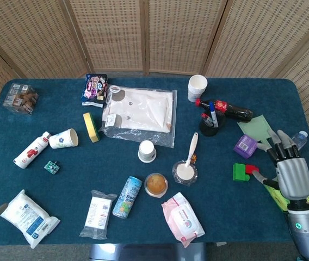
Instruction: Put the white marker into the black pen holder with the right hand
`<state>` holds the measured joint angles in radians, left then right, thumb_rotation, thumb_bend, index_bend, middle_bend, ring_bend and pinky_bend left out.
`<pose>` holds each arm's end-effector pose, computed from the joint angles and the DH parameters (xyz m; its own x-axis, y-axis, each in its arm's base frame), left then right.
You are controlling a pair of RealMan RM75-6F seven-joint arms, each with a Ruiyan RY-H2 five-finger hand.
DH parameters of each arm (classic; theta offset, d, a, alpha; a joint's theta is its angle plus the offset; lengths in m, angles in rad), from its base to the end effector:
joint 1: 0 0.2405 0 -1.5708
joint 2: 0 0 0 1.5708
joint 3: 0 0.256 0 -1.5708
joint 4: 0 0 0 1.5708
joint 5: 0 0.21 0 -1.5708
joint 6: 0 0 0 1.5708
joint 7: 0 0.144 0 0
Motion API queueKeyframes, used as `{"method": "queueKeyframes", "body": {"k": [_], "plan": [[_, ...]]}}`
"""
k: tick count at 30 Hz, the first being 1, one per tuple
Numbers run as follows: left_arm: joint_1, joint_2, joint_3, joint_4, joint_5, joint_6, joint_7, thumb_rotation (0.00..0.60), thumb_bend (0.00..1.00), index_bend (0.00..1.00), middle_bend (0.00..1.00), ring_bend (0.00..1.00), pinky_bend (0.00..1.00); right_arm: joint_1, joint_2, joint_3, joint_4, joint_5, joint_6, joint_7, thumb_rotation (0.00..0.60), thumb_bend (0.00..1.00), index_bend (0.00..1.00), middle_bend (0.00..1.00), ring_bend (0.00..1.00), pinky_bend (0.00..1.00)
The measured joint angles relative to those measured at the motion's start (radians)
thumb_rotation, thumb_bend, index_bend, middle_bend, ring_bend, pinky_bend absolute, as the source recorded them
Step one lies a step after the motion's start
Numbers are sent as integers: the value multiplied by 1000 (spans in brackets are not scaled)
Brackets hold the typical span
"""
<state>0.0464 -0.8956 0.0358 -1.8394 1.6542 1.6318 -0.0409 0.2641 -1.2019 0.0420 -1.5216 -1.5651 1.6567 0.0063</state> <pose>-0.2776 0.1236 0.2071 0.3539 -0.0069 0.9352 0.9347 -0.0315 -0.3540 -0.2669 -0.2293 0.1583 0.3505 0.2269 0.9087 -0.8865 -0.2325 0.4000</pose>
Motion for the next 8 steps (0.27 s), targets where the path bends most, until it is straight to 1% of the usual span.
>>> {"method": "queueKeyframes", "body": {"k": [3, 6, 8], "plan": [[1, -2, 1, 0, 2, 2, 6, 600, 43, 0, 0, 0, 4, -26, 38, -45, 11, -28, -16, 49, 600, 132, 278, 64, 0, 161], [3, -4, 2, -1, 4, 3, 14, 600, 42, 0, 0, 0, 5, -52, 63, -77, 13, -49, -35, 58, 600, 55, 265, 62, 0, 129], [4, -6, 3, -1, 5, 3, 19, 600, 42, 0, 0, 0, 5, -62, 68, -84, 9, -51, -39, 50, 600, 10, 247, 61, 0, 99]]}}
